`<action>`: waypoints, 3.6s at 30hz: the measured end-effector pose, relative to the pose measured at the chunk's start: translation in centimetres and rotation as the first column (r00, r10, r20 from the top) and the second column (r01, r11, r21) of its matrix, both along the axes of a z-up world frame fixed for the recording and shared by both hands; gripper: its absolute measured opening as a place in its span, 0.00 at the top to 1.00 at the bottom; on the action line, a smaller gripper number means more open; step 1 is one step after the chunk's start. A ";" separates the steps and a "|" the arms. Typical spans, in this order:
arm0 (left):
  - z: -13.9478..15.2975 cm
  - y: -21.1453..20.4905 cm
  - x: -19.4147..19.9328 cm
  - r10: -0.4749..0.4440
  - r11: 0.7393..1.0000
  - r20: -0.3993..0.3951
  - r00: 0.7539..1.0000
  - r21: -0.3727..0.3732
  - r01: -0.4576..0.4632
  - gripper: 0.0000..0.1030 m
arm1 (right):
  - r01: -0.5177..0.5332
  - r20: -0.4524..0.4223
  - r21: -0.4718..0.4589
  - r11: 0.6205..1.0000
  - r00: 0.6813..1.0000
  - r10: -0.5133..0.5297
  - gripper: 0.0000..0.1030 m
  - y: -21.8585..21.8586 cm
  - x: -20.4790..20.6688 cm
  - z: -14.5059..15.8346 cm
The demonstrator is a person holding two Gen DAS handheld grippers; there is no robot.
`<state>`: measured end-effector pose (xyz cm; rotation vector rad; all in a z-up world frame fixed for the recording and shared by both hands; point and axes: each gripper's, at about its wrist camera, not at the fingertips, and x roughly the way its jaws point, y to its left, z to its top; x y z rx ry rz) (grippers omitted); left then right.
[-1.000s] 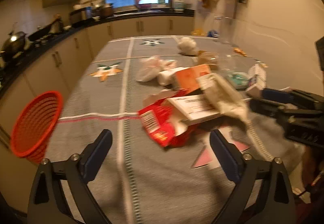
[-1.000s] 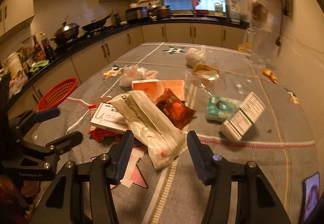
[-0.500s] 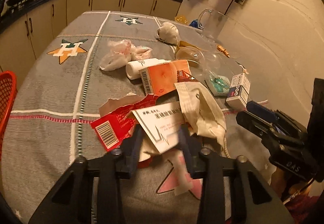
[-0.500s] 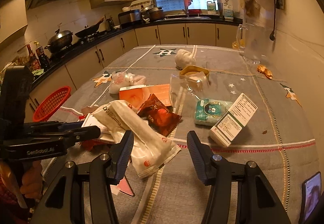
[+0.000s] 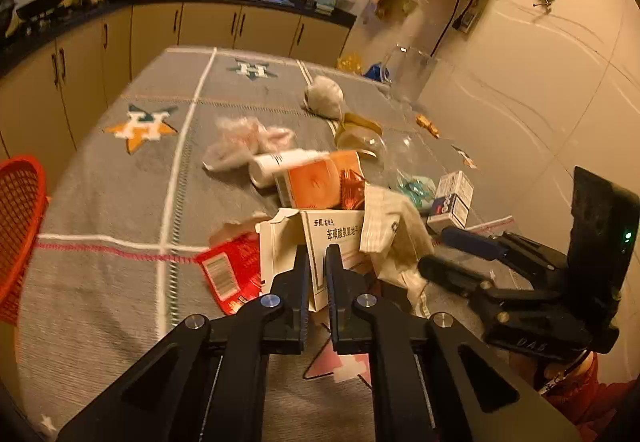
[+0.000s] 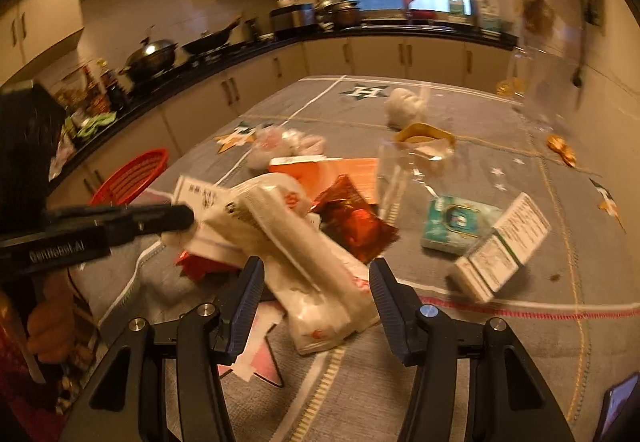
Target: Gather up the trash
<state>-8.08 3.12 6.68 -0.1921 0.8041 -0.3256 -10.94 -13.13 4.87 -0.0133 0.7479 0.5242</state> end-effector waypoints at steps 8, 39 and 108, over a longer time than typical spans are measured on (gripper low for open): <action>1.2 1.0 -0.6 0.039 0.999 0.053 0.998 0.032 -0.041 0.96 | -0.064 -0.026 -0.079 0.995 0.998 0.062 0.43 1.7 2.4 -1.6; -1.3 3.1 0.9 0.098 0.976 0.022 0.995 0.192 -0.100 0.42 | -0.063 -0.075 -0.018 0.998 0.995 0.061 0.83 0.4 0.9 -2.2; 1.4 1.8 -0.5 -0.006 0.990 0.162 0.987 0.139 -0.017 1.00 | -0.045 -0.056 0.061 0.997 0.997 0.049 0.83 0.4 0.4 -0.3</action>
